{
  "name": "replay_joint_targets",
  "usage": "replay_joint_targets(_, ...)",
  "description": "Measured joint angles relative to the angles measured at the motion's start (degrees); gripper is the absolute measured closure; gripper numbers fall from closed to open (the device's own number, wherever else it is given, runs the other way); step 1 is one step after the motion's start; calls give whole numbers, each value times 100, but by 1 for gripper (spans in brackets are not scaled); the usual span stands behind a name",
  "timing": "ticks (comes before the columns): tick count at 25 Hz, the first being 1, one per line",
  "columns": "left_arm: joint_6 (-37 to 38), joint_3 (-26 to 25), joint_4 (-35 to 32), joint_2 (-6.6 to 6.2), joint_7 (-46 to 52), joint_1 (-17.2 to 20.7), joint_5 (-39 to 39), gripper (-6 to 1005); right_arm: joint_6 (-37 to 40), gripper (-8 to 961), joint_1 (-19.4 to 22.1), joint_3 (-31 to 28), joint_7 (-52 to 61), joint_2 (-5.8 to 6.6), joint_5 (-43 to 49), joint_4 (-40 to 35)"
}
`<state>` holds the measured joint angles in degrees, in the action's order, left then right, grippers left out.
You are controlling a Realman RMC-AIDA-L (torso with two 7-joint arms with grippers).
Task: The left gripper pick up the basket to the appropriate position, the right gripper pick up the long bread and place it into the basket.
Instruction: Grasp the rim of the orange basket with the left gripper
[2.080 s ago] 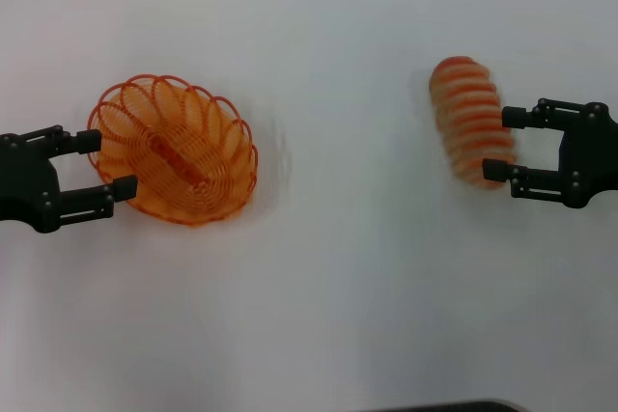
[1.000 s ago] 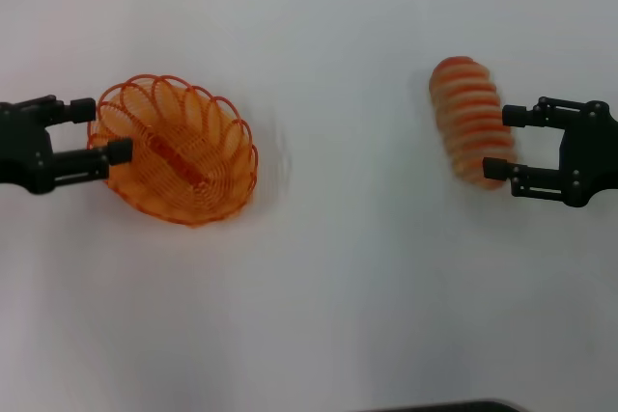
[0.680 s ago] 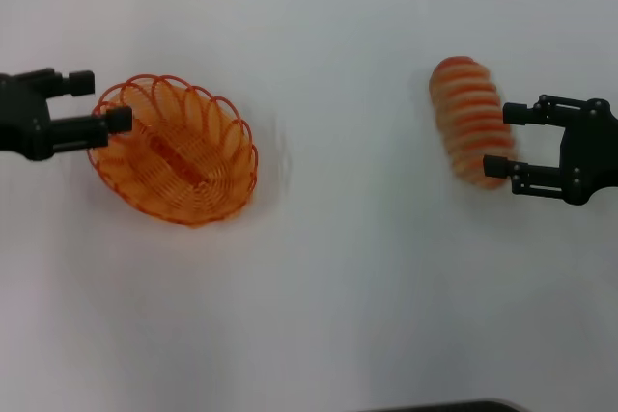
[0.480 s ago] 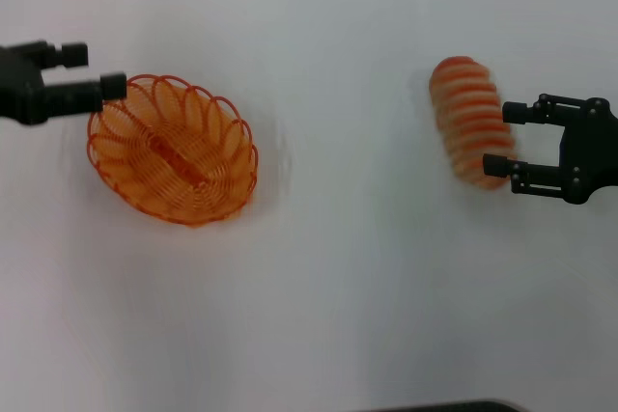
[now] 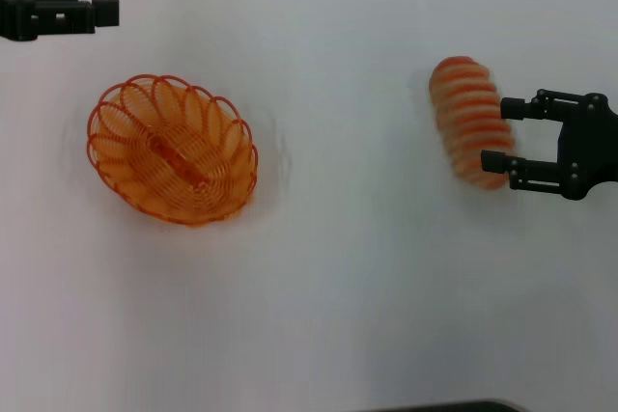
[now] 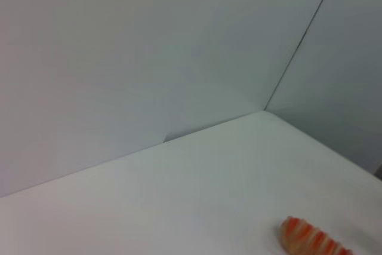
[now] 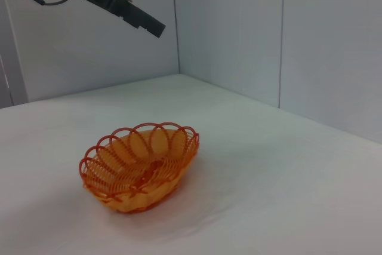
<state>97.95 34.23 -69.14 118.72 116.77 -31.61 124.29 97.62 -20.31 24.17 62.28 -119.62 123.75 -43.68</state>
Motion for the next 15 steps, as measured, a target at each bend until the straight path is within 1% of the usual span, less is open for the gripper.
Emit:
replay_joint_targets(2, -13, 36, -63, -10, 92, -38, 75, 203, 4, 204, -1, 0, -4, -3, 0, -4)
replay_joint_targets(3, -28, 179, -240, -40, 391, -199, 387, 202, 7, 204, -1, 0, -4, -5, 0, -6)
replay_joint_targets(5, -29, 255, -306, -48, 528, -266, 534, 202, 14, 204, 0, 0, -5, -6, 0, -10)
replay_joint_targets(9, -151, 509, -562, -50, 1171, -512, 1258, 202, 32, 204, 1, -1, -12, -9, 0, -10)
replay_joint_targets(15, -251, 937, -659, -47, 1901, -879, 2245, 203, 38, 204, 1, -16, -41, -9, 0, 4)
